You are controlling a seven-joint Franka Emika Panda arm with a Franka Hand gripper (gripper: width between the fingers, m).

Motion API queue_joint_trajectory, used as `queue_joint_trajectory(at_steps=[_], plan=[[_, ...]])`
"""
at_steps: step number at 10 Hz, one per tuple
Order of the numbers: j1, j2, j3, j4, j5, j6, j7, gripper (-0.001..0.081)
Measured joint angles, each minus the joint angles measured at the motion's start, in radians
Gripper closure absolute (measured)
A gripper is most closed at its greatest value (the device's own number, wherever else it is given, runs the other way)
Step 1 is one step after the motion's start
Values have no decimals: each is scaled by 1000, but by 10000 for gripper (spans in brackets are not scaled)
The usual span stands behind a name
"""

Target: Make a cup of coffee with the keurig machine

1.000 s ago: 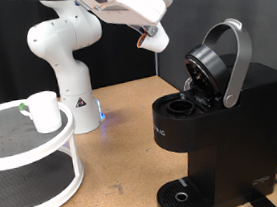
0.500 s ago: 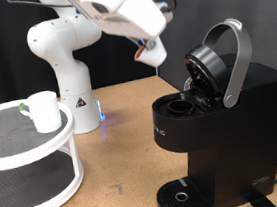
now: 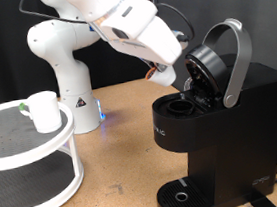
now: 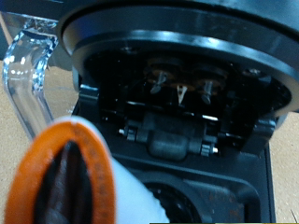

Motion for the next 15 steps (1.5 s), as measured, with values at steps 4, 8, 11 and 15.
queue_joint_trajectory(at_steps=[4,8,11,15], plan=[[3,27,37,0,-31,29,6,724],[3,78,58,0,-42,88,25,724],[3,105,63,3,-37,106,25,724],[3,115,68,9,-31,106,25,724]])
